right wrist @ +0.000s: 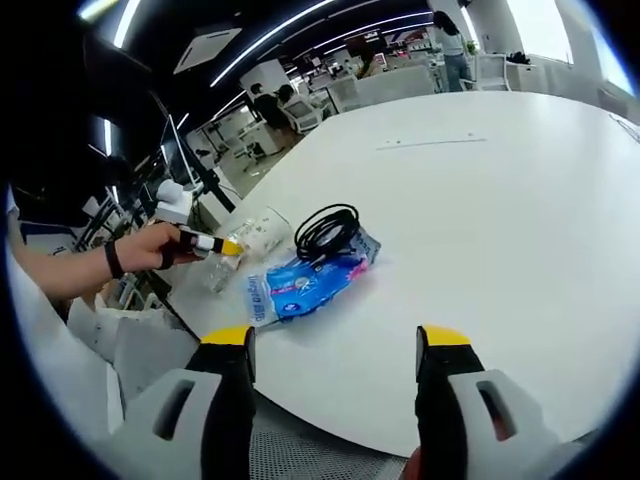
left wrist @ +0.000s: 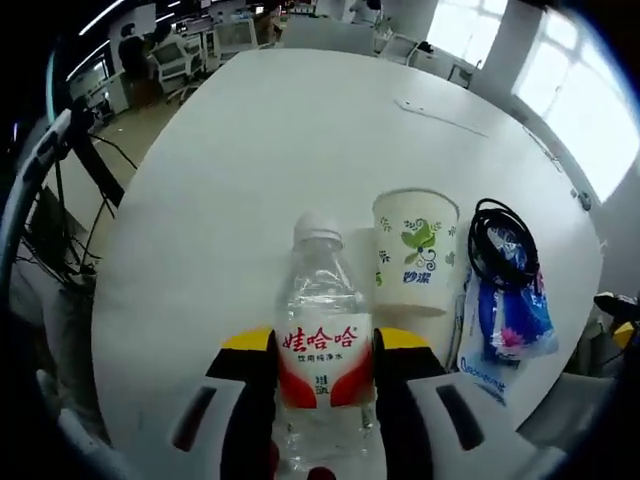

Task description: Arrange the tabletop items into an orderly group along one side of the table until the central work area is clear of visible clutter.

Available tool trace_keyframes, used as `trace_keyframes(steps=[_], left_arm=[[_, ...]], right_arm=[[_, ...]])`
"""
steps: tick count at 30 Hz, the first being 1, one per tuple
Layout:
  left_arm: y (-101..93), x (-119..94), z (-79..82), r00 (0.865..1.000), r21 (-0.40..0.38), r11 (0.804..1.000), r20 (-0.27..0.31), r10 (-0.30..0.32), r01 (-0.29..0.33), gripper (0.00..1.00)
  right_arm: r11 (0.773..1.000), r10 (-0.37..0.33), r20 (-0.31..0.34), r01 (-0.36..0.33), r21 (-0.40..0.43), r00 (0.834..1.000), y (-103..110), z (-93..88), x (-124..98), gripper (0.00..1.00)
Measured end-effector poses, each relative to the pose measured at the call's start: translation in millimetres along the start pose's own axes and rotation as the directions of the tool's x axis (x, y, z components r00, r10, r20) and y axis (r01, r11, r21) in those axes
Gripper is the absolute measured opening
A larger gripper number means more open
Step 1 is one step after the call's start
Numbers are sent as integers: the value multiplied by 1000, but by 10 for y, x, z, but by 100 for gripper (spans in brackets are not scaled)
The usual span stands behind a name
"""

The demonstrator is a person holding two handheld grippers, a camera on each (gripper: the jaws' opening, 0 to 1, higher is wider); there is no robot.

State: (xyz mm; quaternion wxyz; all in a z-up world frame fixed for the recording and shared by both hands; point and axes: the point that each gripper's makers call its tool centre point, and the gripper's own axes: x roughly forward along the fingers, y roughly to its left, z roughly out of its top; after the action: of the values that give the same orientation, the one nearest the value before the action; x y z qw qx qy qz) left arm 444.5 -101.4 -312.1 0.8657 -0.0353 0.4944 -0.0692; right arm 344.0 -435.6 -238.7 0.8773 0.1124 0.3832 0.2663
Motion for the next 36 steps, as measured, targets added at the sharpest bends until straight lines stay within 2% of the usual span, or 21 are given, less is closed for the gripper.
trace_keyframes(steps=[6, 18, 24, 36], left_arm=[[84, -80, 107, 998, -3, 1000, 56, 14, -14, 37], [185, -278, 495, 985, 11, 998, 166, 51, -54, 37], [195, -314, 582, 980, 26, 997, 188, 60, -66, 36], [142, -329, 627, 979, 61, 996, 196, 58, -71, 36]], right_arm=[[1000, 2, -3, -2, 3, 1000, 8, -29, 5, 63], [1000, 2, 12, -2, 0, 1000, 10, 8, -10, 63], [1000, 1, 24, -1, -5, 1000, 6, 23, -24, 63], [1000, -8, 44, 8, 1, 999, -19, 41, -89, 64]])
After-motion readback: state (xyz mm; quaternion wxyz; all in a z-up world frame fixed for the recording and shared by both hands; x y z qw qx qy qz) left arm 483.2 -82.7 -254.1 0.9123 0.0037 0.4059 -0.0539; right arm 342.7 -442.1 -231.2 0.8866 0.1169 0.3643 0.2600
